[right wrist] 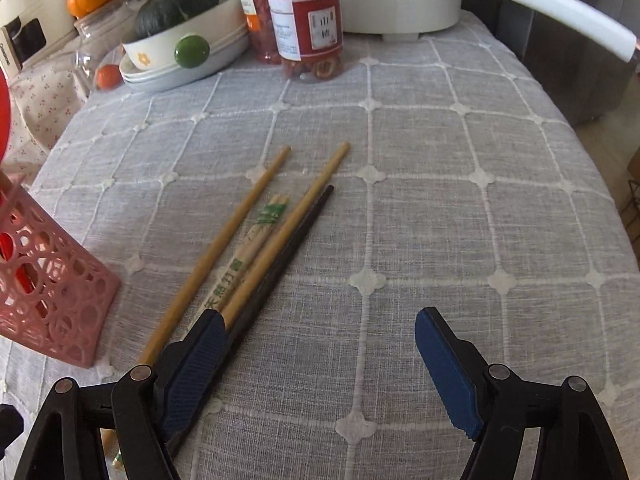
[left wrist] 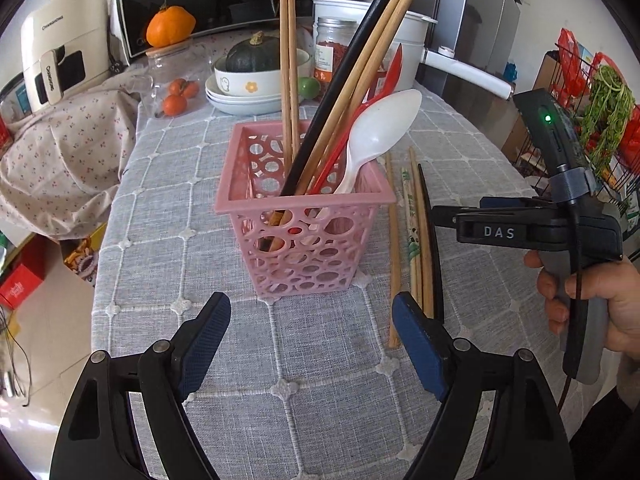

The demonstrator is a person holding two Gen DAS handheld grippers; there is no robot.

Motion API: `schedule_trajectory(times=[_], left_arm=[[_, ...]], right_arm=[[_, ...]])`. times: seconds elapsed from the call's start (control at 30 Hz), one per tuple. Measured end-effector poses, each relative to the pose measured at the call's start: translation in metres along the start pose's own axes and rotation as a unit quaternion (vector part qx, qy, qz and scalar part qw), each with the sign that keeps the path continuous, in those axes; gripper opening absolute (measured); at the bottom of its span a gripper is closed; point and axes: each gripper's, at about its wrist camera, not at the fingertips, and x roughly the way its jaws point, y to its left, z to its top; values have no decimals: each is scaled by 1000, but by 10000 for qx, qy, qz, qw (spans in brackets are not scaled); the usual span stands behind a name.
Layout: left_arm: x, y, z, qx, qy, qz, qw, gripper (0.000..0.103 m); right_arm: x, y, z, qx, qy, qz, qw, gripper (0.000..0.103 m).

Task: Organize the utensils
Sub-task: 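Move both tools back to the remaining chopsticks on the cloth, then grasp the last black chopstick with the right tool while the left tool grasps a wooden chopstick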

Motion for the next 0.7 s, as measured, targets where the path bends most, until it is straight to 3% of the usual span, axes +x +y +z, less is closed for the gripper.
schedule_trajectory(times=[0.43, 0.5, 0.6, 0.63, 0.7], left_arm=[[-7, -2, -1, 123, -111, 11, 9999, 85], [-8, -6, -1, 236, -141, 27, 9996, 85], [-12, -16, -2, 375, -173, -16, 9991, 85], [-13, -21, -3, 441, -190, -10, 9988, 85], [-15, -32, -5, 625, -209, 18, 9978, 85]], right_arm=[[18, 8, 5, -144, 378, -538, 9977, 80], [16, 4, 7, -60, 379, -568, 9976, 71], [13, -5, 11, 74, 388, -552, 9977, 41], [12, -10, 12, 124, 410, -537, 9976, 27], [11, -21, 14, 309, 477, -374, 9977, 17]])
